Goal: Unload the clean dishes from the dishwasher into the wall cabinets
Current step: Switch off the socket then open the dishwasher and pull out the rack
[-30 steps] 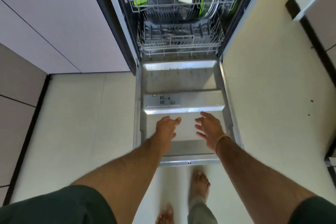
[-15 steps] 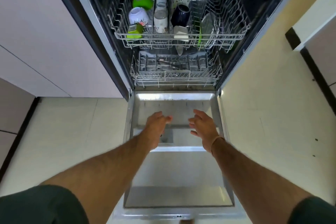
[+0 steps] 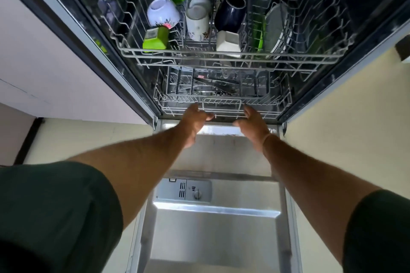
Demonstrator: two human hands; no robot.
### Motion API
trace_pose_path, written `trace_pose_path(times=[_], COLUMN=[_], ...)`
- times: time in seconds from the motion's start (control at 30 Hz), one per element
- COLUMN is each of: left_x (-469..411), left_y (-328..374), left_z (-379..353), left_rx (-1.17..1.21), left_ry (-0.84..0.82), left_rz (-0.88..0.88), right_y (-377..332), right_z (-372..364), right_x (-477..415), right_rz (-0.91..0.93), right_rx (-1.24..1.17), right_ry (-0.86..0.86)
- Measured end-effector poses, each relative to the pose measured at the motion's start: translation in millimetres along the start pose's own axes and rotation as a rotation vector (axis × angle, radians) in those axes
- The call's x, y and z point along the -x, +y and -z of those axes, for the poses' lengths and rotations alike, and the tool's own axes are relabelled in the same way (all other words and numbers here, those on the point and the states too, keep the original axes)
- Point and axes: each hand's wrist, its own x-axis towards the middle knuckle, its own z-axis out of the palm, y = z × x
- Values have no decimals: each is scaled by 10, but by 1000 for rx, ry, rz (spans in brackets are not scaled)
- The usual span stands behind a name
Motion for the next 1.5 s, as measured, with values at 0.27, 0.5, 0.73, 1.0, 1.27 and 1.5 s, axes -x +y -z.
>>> trace_pose_path(times=[0.27,0.5,0.73,1.0,1.27,1.5], left_x=[-502,-616,-639,-439,-120,260], left_y=[151,97,-79,-509,-1042,-1406], left_z=[-92,-149,-89,-23,70,190], left_rx=[-75,-92,-39,-114,-181,-252], left_ry=[17,9,-16,13,37,12], left_rz=[15,1,-42,-76,-70,-113], right_y=[-87,-23,78,444,746,1011], right_z=[-47,-98,-85,-138,-205,-301], right_x=[-625,-753,-748,-405,190,710], right_rz=[-5,21,47,53,-50,-87], right_rx=[181,269,372,339,268,279], right_ry=[1,56,36,79,41,100])
